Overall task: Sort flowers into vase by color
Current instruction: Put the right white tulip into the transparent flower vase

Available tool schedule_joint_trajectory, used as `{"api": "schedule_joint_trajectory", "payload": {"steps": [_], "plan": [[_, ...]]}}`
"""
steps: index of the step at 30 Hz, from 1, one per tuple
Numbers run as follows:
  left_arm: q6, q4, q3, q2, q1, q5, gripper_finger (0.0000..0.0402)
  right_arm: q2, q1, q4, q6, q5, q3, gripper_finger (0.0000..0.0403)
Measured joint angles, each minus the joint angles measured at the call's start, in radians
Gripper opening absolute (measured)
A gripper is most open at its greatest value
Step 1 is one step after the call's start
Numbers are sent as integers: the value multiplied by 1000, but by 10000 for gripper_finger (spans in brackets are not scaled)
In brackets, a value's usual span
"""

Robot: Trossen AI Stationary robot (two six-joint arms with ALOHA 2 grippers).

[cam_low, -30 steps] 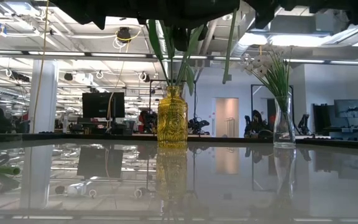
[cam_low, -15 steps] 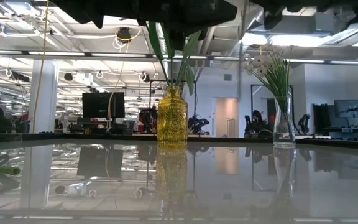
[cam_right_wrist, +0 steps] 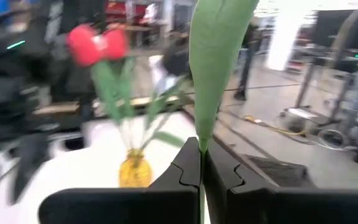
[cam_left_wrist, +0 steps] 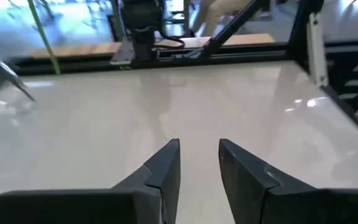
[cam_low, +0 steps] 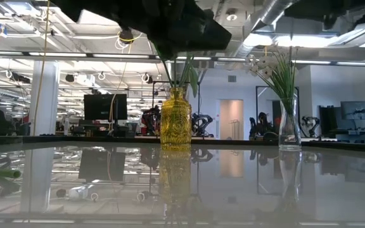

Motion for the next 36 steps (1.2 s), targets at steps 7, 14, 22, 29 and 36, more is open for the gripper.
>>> {"api": "schedule_joint_trajectory", "payload": {"steps": [7, 14, 22, 29, 36], "plan": [[210, 11, -7, 0, -124, -342, 93, -132, -2, -57, -5, 46, 0, 26], [201, 48, -186, -163, -162, -448, 91, -212, -8, -61, -75, 125, 0, 26], [210, 454, -486, -395, -163, -196, 91, -226, -47, -89, -26, 148, 0, 26], [230, 608, -578, -412, -162, -112, 91, -227, -110, -85, -25, 199, 0, 26], [229, 606, -578, -412, -162, -108, 91, -226, -223, -40, -80, 218, 0, 26]]}}
